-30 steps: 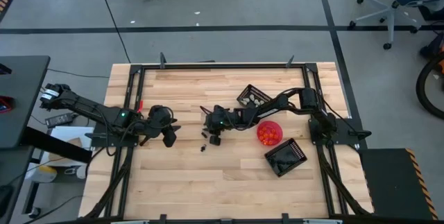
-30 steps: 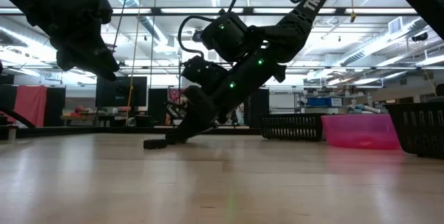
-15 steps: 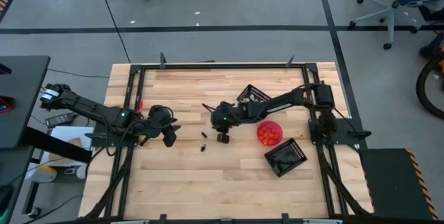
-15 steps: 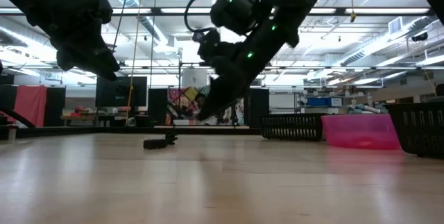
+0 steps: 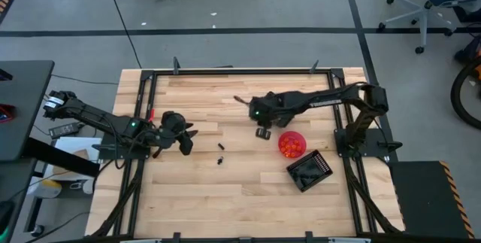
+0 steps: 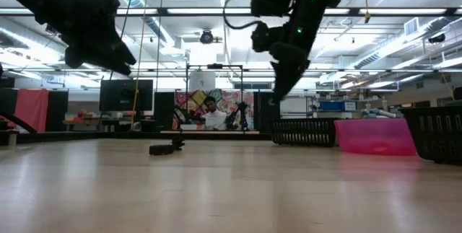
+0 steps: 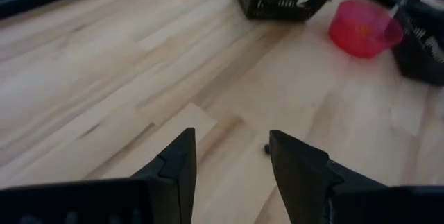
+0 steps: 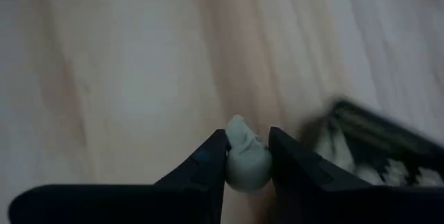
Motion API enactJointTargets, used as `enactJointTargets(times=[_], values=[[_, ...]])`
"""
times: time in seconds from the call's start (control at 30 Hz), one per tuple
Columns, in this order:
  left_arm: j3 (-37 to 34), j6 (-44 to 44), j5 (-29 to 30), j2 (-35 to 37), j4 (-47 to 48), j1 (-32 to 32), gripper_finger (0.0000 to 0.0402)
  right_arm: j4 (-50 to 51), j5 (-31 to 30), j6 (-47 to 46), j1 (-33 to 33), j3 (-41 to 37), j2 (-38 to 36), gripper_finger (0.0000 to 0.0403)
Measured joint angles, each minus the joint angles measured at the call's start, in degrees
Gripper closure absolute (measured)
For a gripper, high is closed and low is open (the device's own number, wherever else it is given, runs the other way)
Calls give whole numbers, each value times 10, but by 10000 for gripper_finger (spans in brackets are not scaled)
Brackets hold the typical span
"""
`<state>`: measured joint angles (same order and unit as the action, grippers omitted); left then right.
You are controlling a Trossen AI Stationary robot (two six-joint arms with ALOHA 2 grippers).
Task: Sort Halloween decoration
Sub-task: Put the white skull toy into the top black basket, then put the black skeleton toy into the bottom black basket
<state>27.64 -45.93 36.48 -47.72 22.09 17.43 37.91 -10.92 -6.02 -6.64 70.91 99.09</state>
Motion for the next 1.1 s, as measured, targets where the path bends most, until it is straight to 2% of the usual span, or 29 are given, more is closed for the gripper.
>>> enactJointTargets(times=[0.2, 0.37, 0.67, 0.8, 0.93, 1.1], values=[[0, 0, 14, 0, -43, 0, 247, 79, -41, -74, -41, 0, -13, 300], [0, 0, 9, 0, -52, 0, 247, 71, -44, -87, -71, -19, -9, 298], [0, -15, 8, 0, -50, 0, 247, 69, 9, -90, -113, -29, -10, 227], [0, -14, 8, 0, -48, 0, 247, 65, 57, -98, -115, -25, -11, 207], [0, -12, 8, 0, -46, 0, 247, 1, 95, -96, -82, -24, -11, 206], [0, -12, 8, 0, -43, 0, 247, -141, 97, -51, -19, -25, -9, 208]])
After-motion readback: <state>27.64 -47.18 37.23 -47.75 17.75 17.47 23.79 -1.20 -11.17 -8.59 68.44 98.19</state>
